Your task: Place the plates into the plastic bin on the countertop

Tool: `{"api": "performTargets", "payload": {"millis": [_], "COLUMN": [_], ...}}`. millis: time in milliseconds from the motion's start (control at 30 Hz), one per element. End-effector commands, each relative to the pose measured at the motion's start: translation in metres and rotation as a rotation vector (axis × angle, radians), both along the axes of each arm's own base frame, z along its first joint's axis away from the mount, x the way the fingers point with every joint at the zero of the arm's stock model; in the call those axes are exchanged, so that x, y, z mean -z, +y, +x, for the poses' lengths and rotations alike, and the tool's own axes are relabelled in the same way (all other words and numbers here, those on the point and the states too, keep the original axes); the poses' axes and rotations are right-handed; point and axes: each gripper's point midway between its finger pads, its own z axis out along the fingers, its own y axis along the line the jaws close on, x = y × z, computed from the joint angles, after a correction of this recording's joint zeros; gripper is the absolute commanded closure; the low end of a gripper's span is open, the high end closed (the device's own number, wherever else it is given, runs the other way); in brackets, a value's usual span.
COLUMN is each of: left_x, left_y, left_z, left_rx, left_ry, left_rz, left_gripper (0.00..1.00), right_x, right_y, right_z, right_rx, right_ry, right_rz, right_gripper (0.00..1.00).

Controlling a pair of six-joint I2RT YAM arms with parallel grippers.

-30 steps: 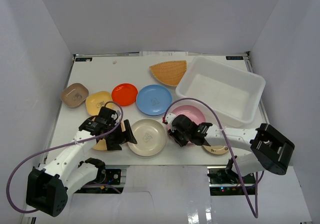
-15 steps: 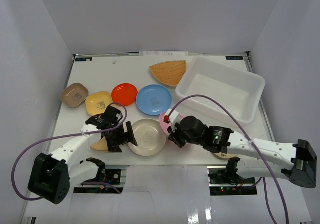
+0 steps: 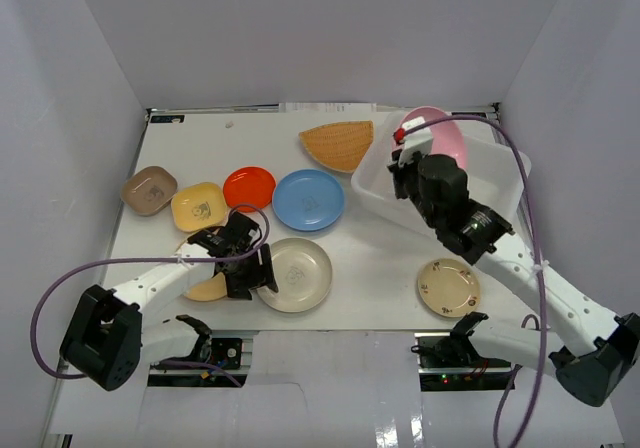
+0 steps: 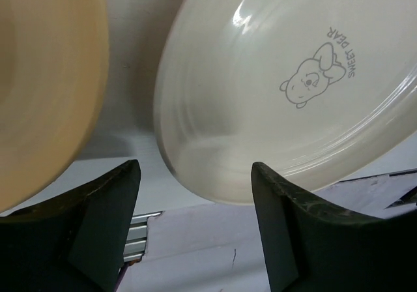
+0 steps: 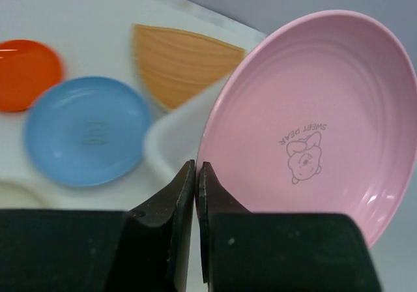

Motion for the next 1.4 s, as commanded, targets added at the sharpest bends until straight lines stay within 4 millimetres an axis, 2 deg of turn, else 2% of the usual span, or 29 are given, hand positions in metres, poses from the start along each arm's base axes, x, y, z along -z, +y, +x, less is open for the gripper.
{"api": "performTargets", "payload": {"millis": [0,67,100,133,233,333,400,433,467,500,533,600,667,733,800,900,933,1000,1033,1067,1100,1133,1167,1200,1233,1267,1300,1333,1367], "left_x": [-0.004,-0.001,-0.001,-0.002,0.006,0.014,0.014,0.014,0.012,0.011,0.009,0.006,0.001,-0.008,-0.027,-0.068,-0.095,-0.131,-0.164,-0.182,-0.19,-0.216,-0.231,-0.226,-0.232,-0.257,-0.26,-0.242,-0.262], "left_y": [-0.009,-0.009,-0.011,-0.013,-0.012,-0.007,-0.006,-0.007,-0.008,-0.009,-0.009,-0.012,-0.016,-0.024,-0.034,-0.051,-0.061,-0.072,-0.081,-0.089,-0.097,-0.108,-0.12,-0.132,-0.141,-0.154,-0.162,-0.177,-0.19], "left_z": [0.015,0.016,0.017,0.018,0.017,0.016,0.016,0.017,0.017,0.019,0.018,0.019,0.019,0.02,0.026,0.035,0.045,0.057,0.07,0.08,0.091,0.103,0.115,0.128,0.139,0.155,0.165,0.182,0.197], "left_rx": [0.02,0.033,0.035,0.046,0.076,0.084,0.079,0.08,0.079,0.08,0.081,0.085,0.088,0.099,0.095,0.083,0.075,0.061,0.054,0.051,0.06,0.061,0.063,0.072,0.083,0.078,0.077,0.088,0.084], "left_ry": [-0.08,-0.085,-0.089,-0.103,-0.103,-0.091,-0.1,-0.103,-0.11,-0.117,-0.121,-0.127,-0.135,-0.137,-0.179,-0.257,-0.316,-0.396,-0.465,-0.51,-0.535,-0.592,-0.636,-0.629,-0.653,-0.716,-0.729,-0.704,-0.742], "left_rz": [0.038,0.067,0.074,0.088,0.145,0.188,0.192,0.19,0.185,0.179,0.175,0.161,0.142,0.105,0.056,-0.052,-0.106,-0.167,-0.214,-0.246,-0.252,-0.294,-0.333,-0.329,-0.342,-0.382,-0.387,-0.364,-0.396], "left_gripper": [0.22,0.23,0.23,0.23,0.23,0.25,0.32,0.42,0.46,0.53,0.7,0.83,1.0,1.0,1.0,1.0,1.0,1.0,1.0,1.0,1.0,1.0,1.0,1.0,1.0,1.0,1.0,1.0,1.0], "right_x": [0.021,0.045,0.05,0.067,0.084,0.116,0.126,0.131,0.133,0.132,0.126,0.118,0.101,0.081,0.073,0.044,0.023,0.005,-0.017,-0.029,-0.049,-0.058,-0.066,-0.073,-0.083,-0.086,-0.093,-0.09,-0.09], "right_y": [-0.045,-0.066,-0.065,-0.075,-0.08,-0.08,-0.074,-0.072,-0.071,-0.07,-0.07,-0.064,-0.058,-0.053,-0.052,-0.052,-0.056,-0.064,-0.074,-0.084,-0.092,-0.098,-0.108,-0.113,-0.12,-0.125,-0.13,-0.132,-0.131], "right_z": [0.053,0.079,0.088,0.1,0.118,0.128,0.126,0.123,0.121,0.118,0.114,0.107,0.098,0.086,0.074,0.049,0.038,0.025,0.014,0.009,-0.006,-0.012,-0.018,-0.024,-0.037,-0.042,-0.053,-0.057,-0.062], "right_rx": [0.137,0.194,0.175,0.201,0.215,0.215,0.192,0.184,0.181,0.179,0.175,0.145,0.111,0.077,0.071,0.036,0.031,0.05,0.074,0.109,0.117,0.131,0.163,0.173,0.18,0.196,0.194,0.196,0.179], "right_ry": [-0.005,0.049,0.056,0.097,0.122,0.199,0.23,0.254,0.265,0.269,0.262,0.263,0.249,0.226,0.224,0.174,0.122,0.08,0.015,-0.022,-0.073,-0.102,-0.132,-0.15,-0.174,-0.185,-0.21,-0.201,-0.202], "right_rz": [-0.083,-0.122,-0.11,-0.126,-0.106,-0.12,-0.113,-0.104,-0.092,-0.075,-0.057,-0.013,0.038,0.1,0.161,0.265,0.304,0.364,0.403,0.429,0.478,0.495,0.515,0.53,0.554,0.566,0.587,0.593,0.599], "right_gripper": [0.92,0.92,0.92,0.92,0.92,0.92,0.77,0.69,0.56,0.5,0.46,0.34,0.32,0.32,0.32,0.32,0.33,0.34,0.35,0.36,0.37,0.38,0.41,0.44,0.49,0.66,0.76,0.91,0.92]}}
